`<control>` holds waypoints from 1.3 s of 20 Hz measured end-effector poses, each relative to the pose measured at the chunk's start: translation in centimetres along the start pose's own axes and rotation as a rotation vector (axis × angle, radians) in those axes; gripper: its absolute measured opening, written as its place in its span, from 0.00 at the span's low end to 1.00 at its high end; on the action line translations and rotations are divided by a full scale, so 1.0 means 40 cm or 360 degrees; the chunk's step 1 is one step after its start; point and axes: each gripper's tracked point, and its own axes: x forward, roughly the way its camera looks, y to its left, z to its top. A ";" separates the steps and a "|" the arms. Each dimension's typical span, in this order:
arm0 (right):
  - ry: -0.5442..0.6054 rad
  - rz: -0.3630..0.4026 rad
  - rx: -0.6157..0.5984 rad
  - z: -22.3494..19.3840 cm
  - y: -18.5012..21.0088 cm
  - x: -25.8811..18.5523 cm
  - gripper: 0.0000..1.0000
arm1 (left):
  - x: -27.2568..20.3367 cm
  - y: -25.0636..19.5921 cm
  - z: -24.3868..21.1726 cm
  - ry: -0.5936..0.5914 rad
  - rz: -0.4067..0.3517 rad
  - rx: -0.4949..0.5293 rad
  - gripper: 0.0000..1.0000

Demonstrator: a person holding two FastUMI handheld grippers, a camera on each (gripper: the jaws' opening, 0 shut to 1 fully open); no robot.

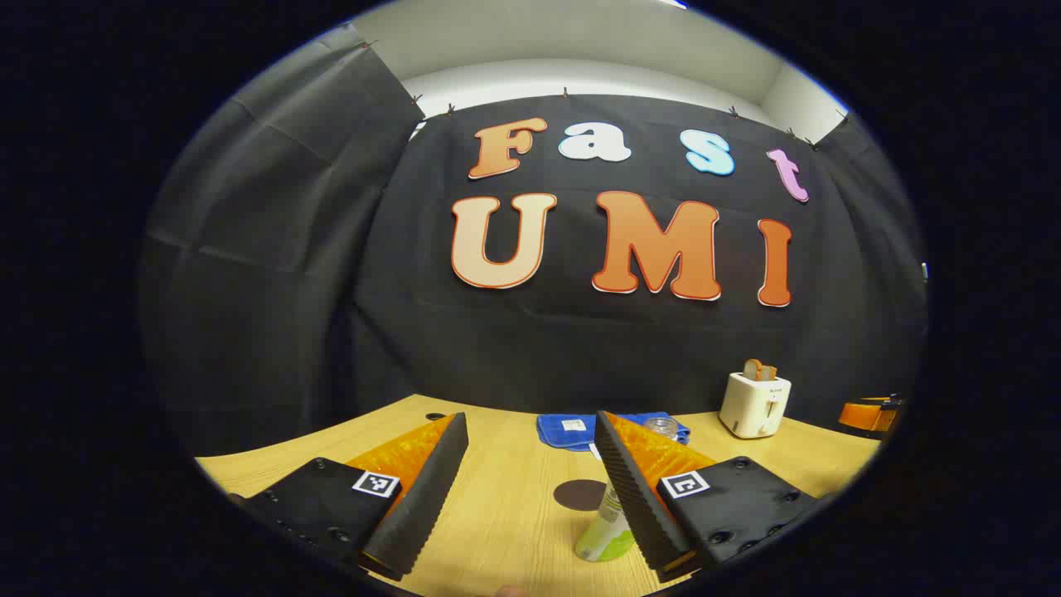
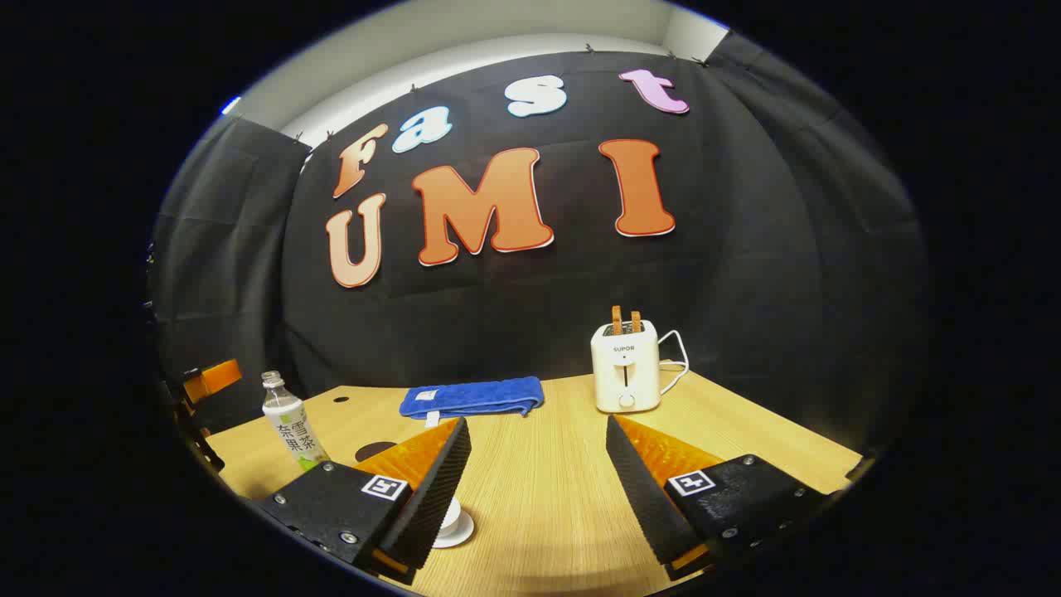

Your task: Open the teacup lid with one hand, grasp the water bottle and pour water into the teacup with the other hand; after pouring, place the water bottle on the coaster and then close the teacup lid.

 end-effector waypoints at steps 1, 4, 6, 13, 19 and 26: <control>-0.0006 0.0002 0.0002 0.003 0.002 -0.003 0.98 | -0.011 0.002 -0.001 0.0009 -0.0011 0.0016 0.99; -0.0026 0.0028 -0.0003 0.016 0.020 -0.014 0.98 | -0.038 0.005 -0.017 0.0041 -0.0025 0.0093 0.99; -0.0024 0.0066 0.0021 0.017 0.037 -0.016 0.98 | -0.041 0.017 -0.010 0.0038 0.0009 0.0080 0.99; 0.0027 0.0115 -0.0023 -0.009 0.070 -0.007 0.98 | -0.044 0.013 -0.034 0.0082 0.0002 0.0034 0.98; 0.0012 0.0115 -0.0040 -0.008 0.073 -0.006 0.98 | -0.044 0.009 -0.040 0.0083 -0.0007 0.0019 0.99; 0.0028 0.0120 -0.0083 -0.023 0.080 0.003 0.98 | -0.045 -0.006 -0.053 0.0103 -0.0044 0.0029 0.99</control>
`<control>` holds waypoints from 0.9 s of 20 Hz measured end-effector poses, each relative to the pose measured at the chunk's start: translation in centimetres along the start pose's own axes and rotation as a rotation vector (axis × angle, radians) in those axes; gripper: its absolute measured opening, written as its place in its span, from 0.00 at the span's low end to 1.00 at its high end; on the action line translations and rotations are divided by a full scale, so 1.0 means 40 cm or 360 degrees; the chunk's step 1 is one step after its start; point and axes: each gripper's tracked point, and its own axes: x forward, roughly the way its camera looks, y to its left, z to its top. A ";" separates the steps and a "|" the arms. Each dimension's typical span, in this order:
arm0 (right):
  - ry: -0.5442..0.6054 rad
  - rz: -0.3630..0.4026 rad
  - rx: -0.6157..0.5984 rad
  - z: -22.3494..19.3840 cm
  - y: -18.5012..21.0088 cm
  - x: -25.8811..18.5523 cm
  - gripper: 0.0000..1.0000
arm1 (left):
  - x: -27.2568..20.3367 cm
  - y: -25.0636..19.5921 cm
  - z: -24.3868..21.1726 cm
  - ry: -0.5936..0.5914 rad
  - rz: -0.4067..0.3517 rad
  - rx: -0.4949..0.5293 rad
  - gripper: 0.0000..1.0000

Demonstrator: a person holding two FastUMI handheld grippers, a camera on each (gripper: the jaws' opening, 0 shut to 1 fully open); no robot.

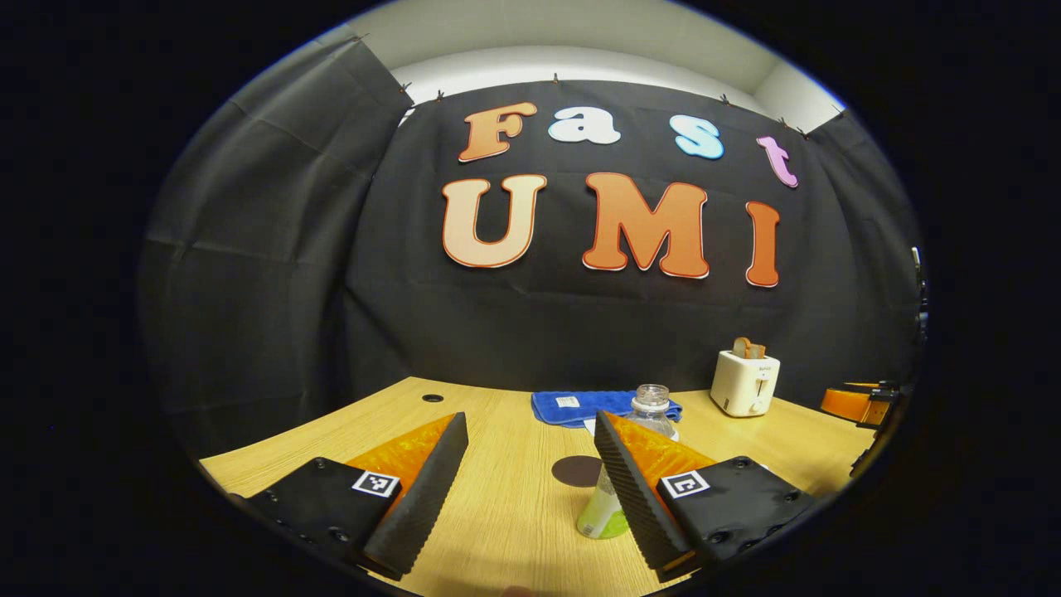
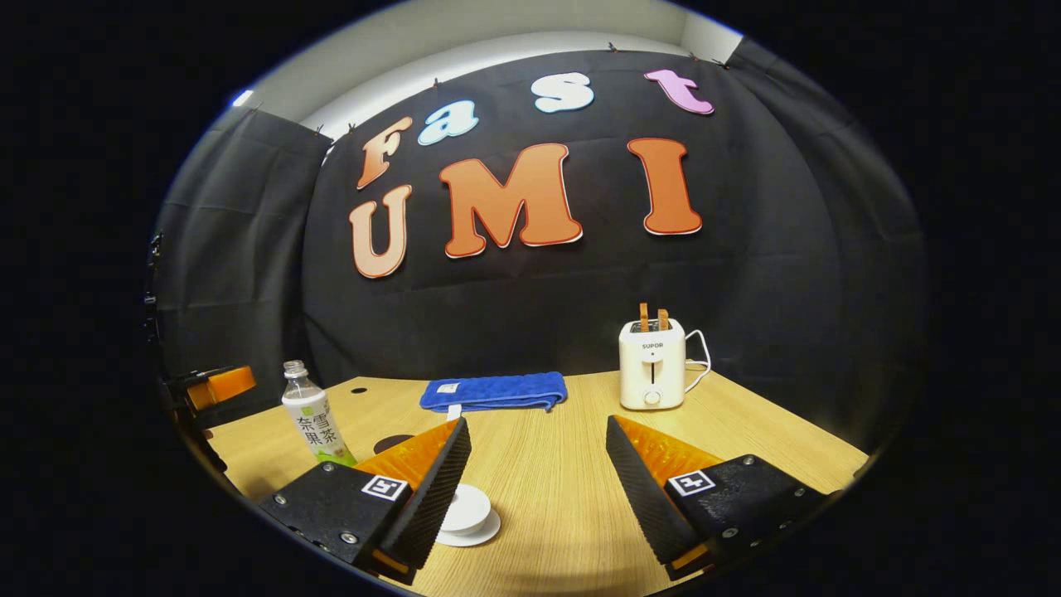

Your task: Open the teacup lid with one hand, grasp the water bottle and pour water into the teacup with the other hand; after pouring, place the water bottle on the coaster and then close the teacup lid.

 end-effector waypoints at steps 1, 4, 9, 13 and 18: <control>0.0007 0.0003 -0.0006 -0.004 0.003 0.004 0.98 | 0.001 -0.003 0.000 0.0001 -0.0007 0.0002 0.99; 0.0038 0.0036 0.0006 -0.025 0.026 0.019 0.98 | 0.001 -0.016 -0.008 0.0005 -0.0047 -0.0007 0.99; 0.0106 0.0081 -0.0063 -0.073 0.080 0.041 0.98 | 0.003 -0.015 -0.018 0.0024 -0.0060 -0.0002 0.99; 0.0186 0.0148 -0.0128 -0.124 0.139 0.055 0.98 | 0.004 -0.010 -0.031 0.0043 -0.0059 -0.0011 0.99; 0.0266 0.0215 -0.0236 -0.181 0.194 0.066 0.99 | 0.002 -0.010 -0.039 0.0049 -0.0055 -0.0003 0.99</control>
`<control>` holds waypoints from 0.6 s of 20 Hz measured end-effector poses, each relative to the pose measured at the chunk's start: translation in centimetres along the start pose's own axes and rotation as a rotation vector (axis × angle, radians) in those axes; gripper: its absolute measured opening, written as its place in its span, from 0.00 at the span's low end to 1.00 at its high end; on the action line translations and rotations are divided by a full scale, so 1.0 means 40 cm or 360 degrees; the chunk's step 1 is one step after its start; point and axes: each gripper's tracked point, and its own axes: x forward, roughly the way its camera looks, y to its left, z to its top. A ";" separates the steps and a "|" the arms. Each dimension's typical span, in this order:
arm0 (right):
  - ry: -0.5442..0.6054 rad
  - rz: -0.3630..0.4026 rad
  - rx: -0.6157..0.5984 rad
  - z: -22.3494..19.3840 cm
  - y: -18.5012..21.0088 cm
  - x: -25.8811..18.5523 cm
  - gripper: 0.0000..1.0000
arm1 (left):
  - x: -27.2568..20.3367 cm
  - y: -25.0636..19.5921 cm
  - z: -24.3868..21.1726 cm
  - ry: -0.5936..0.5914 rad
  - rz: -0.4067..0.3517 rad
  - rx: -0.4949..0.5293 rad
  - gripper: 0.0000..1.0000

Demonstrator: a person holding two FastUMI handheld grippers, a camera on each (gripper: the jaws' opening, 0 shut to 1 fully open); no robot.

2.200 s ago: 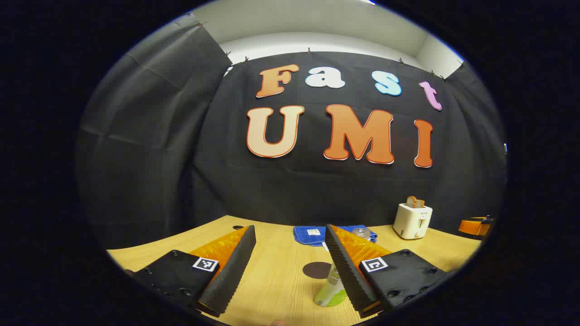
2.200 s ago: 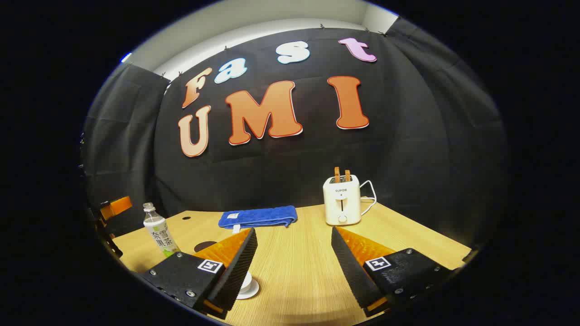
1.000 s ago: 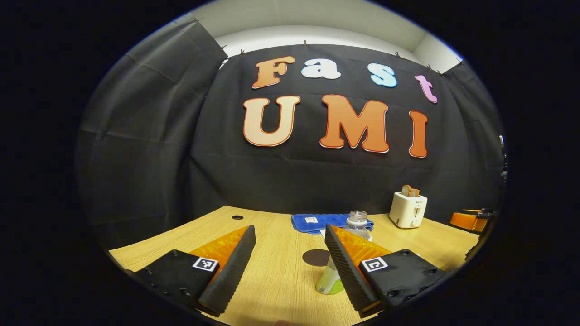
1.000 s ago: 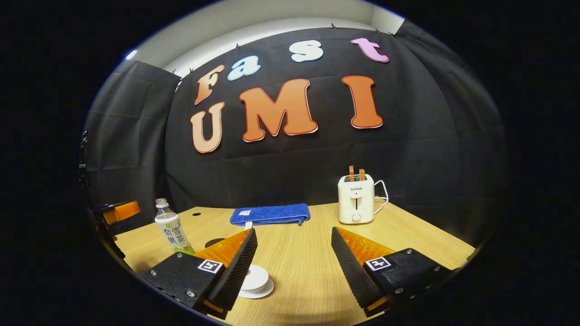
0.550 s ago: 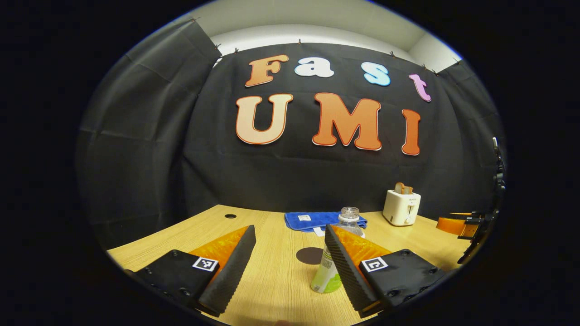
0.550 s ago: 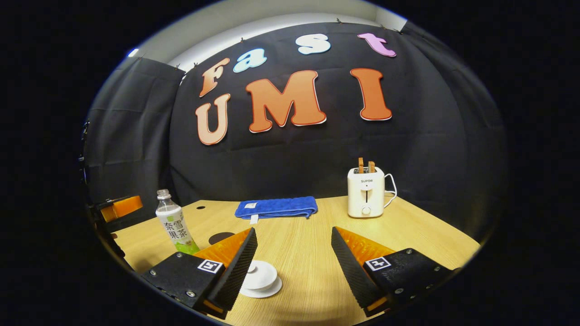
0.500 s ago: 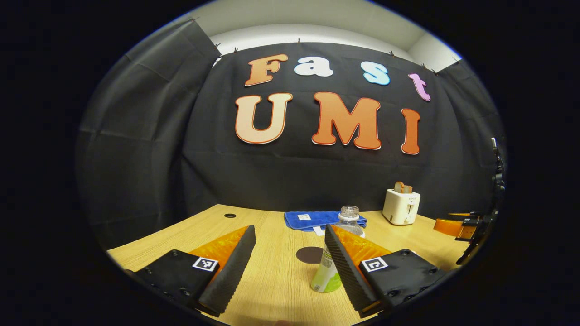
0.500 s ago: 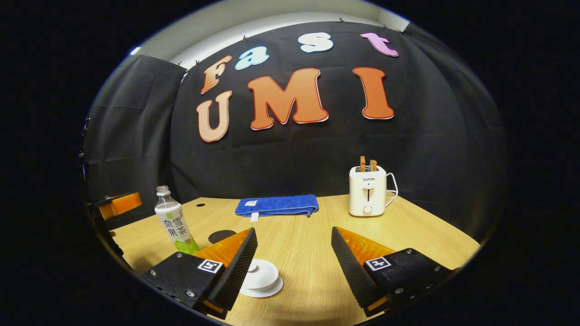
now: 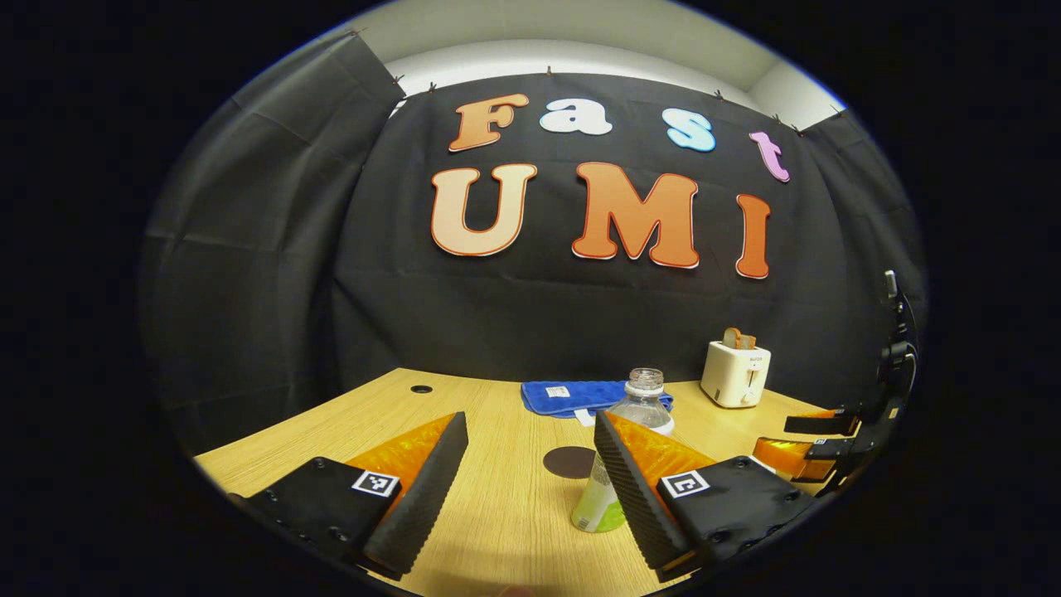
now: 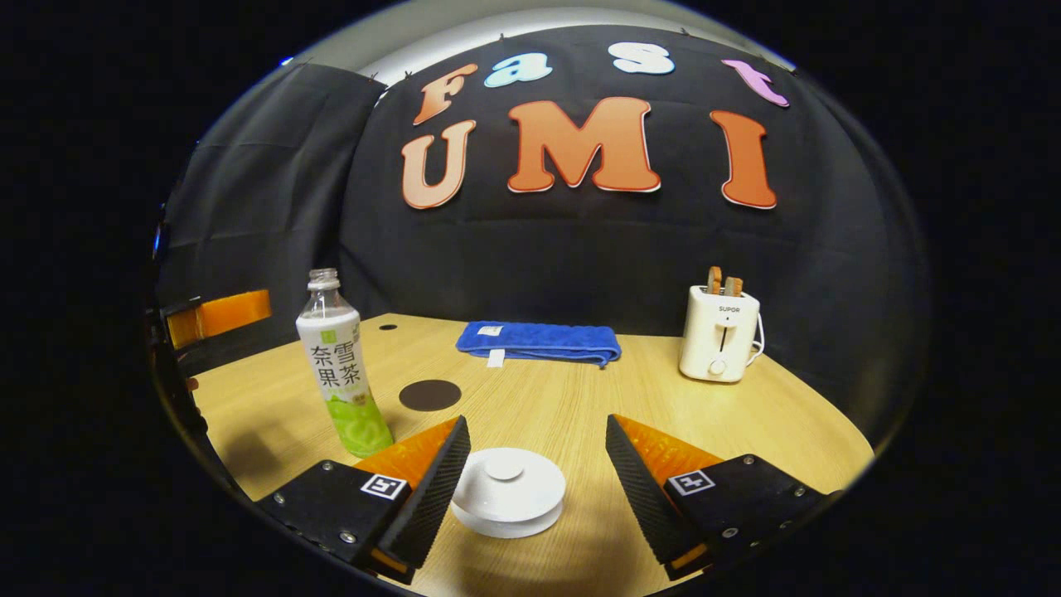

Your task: Open the teacup lid with one hand, grasp the water bottle and pour water into the teacup with the other hand; after pouring, place the water bottle on the coaster and then close the teacup lid.

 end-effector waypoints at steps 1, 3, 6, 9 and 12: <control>0.0010 0.0007 -0.0007 -0.004 0.007 0.004 0.99 | 0.000 0.002 0.000 0.0002 0.0000 0.0004 0.99; 0.0033 0.0013 -0.0023 -0.018 0.014 0.011 0.99 | 0.000 0.000 -0.003 0.0005 -0.0001 0.0005 0.99; 0.0069 0.0030 -0.0023 -0.034 0.022 0.018 0.96 | 0.001 0.002 -0.004 0.0008 0.0000 0.0001 0.99; 0.0084 0.0026 -0.0027 -0.042 0.021 0.025 0.89 | 0.001 0.002 -0.009 0.0014 -0.0002 -0.0001 0.99; 0.0094 0.0035 -0.0020 -0.051 0.030 0.032 0.79 | 0.002 0.004 -0.015 0.0023 0.0004 0.0008 0.99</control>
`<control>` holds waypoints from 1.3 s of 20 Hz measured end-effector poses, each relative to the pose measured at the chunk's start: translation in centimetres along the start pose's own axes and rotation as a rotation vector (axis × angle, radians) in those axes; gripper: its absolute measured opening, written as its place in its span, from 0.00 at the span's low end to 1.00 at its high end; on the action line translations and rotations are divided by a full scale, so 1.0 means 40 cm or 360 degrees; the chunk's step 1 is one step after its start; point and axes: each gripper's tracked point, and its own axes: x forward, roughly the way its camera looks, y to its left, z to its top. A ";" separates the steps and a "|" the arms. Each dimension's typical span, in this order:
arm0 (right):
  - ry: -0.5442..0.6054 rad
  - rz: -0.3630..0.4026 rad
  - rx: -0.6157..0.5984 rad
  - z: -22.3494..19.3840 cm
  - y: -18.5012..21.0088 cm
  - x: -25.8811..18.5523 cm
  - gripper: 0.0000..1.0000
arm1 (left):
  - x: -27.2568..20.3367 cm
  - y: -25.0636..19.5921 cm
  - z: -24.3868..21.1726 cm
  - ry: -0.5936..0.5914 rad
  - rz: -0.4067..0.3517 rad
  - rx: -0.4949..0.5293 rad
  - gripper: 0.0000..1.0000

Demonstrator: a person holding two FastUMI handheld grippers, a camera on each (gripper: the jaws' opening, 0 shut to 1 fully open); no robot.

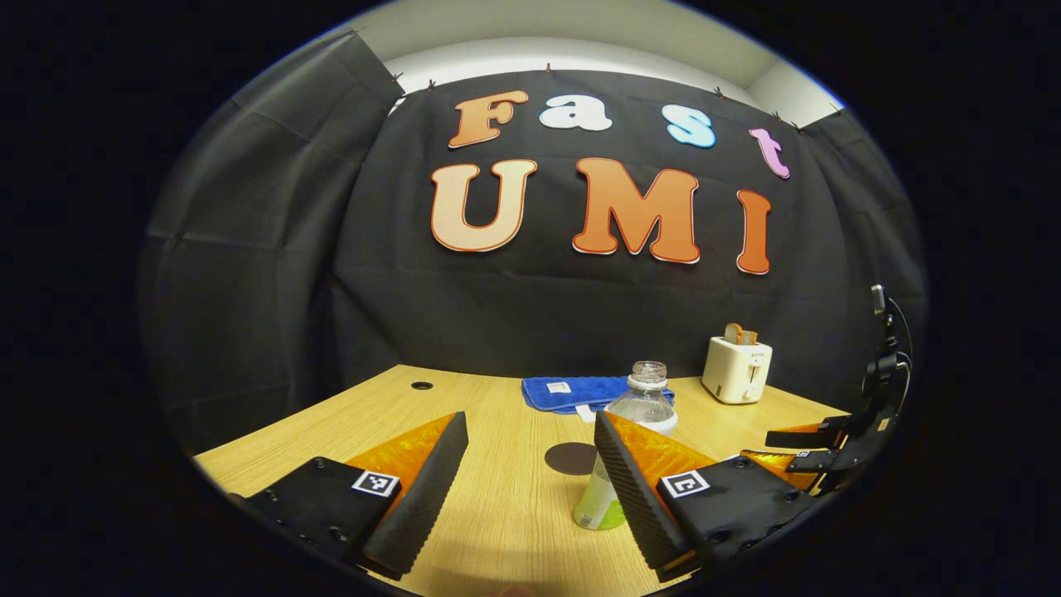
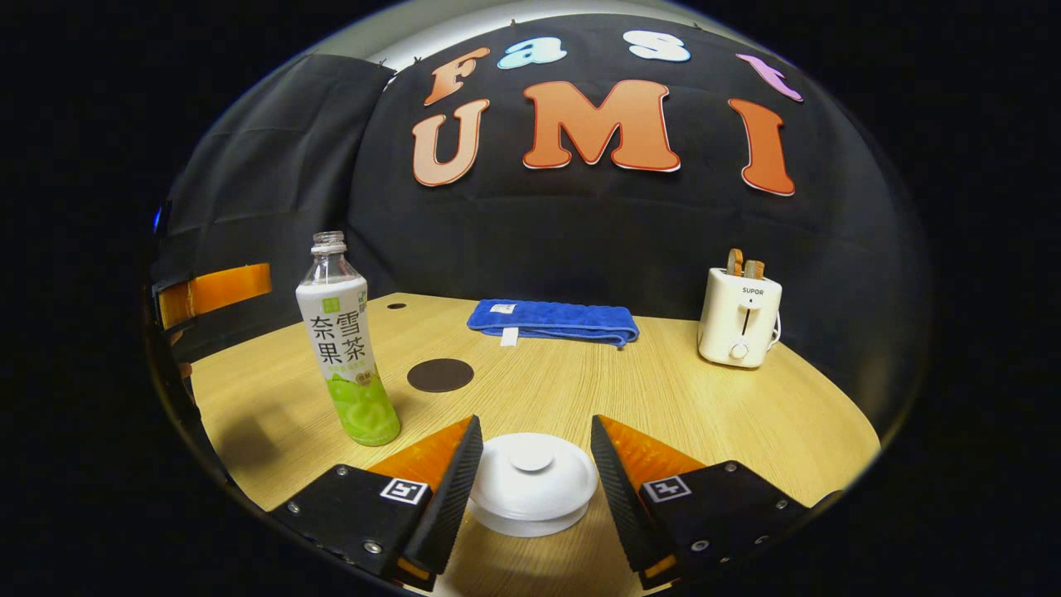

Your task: Open the teacup lid with one hand, grasp the water bottle and pour water into the teacup with the other hand; after pouring, place the water bottle on the coaster and then close the teacup lid.

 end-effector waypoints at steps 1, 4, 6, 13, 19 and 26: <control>0.0004 0.0004 -0.0005 -0.003 0.002 0.001 0.78 | 0.000 -0.001 -0.003 0.0003 -0.0001 0.0000 0.99; 0.0000 0.0013 -0.0023 -0.004 0.006 0.003 0.74 | 0.002 -0.002 0.000 0.0005 -0.0005 -0.0002 0.99; 0.0000 0.0021 -0.0028 -0.005 0.010 0.004 0.66 | 0.001 0.000 -0.003 0.0006 -0.0003 -0.0002 0.99; 0.0008 0.0012 -0.0041 -0.009 0.008 0.011 0.40 | 0.001 0.003 -0.009 0.0014 0.0002 -0.0006 0.99; -0.0021 0.0002 -0.0059 -0.005 0.007 0.012 0.23 | -0.003 0.000 -0.001 0.0004 0.0002 -0.0002 0.99; -0.0103 0.0008 0.0048 0.048 -0.008 -0.010 0.19 | -0.010 -0.012 0.028 -0.0041 -0.0004 0.0012 0.99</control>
